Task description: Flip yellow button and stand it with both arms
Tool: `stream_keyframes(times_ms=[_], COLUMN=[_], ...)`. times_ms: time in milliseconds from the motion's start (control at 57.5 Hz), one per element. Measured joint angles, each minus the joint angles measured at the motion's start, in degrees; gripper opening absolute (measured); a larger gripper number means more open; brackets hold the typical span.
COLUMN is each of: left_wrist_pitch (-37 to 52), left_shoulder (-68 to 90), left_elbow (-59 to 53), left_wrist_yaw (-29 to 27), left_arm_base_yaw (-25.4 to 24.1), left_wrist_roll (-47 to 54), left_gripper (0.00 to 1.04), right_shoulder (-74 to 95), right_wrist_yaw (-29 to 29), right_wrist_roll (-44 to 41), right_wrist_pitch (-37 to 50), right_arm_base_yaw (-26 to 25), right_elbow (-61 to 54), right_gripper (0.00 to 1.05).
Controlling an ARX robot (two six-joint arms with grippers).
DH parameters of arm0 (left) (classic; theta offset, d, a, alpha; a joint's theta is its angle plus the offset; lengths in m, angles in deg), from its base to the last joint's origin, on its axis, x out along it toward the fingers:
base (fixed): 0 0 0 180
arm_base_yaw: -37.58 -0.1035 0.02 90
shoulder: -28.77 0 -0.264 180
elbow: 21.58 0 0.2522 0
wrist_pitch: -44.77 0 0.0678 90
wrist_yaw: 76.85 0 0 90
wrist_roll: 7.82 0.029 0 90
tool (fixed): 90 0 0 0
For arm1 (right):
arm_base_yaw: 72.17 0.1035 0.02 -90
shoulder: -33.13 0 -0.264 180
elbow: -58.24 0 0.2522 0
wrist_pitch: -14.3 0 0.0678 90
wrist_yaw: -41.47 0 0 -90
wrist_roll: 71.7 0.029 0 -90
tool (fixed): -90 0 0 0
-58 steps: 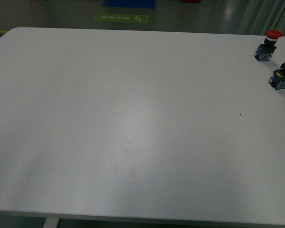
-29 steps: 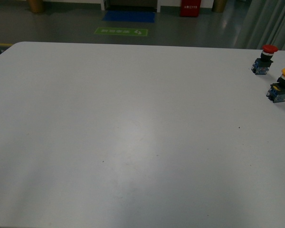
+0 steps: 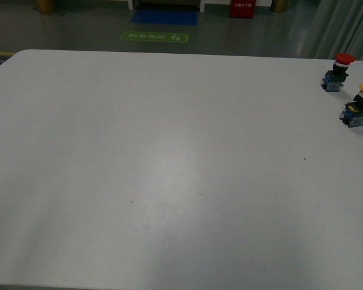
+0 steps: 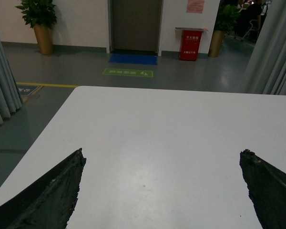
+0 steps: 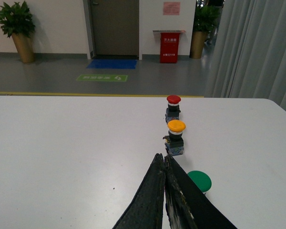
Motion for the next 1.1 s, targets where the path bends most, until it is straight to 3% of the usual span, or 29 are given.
stream_keyframes(times_ms=[835, 939, 1096], left_wrist_pitch=[0.0, 0.0, 0.0], left_shoulder=[0.0, 0.0, -0.02], left_elbow=[0.0, 0.0, 0.0], left_wrist_yaw=[0.0, 0.02, 0.02], left_arm_base_yaw=[0.0, 0.0, 0.0], left_wrist_roll=[0.0, 0.0, 0.0], left_gripper=[0.98, 0.98, 0.98], right_shoulder=[-16.76, -23.52, -26.51], right_wrist_yaw=[0.0, -0.09, -0.02], right_wrist_roll=[0.0, -0.02, -0.02], right_wrist_pitch=[-16.46, -25.35, -26.6], right_arm_base_yaw=[0.0, 0.0, 0.0], right_elbow=[0.0, 0.02, 0.02], right_gripper=[0.03, 0.03, 0.03])
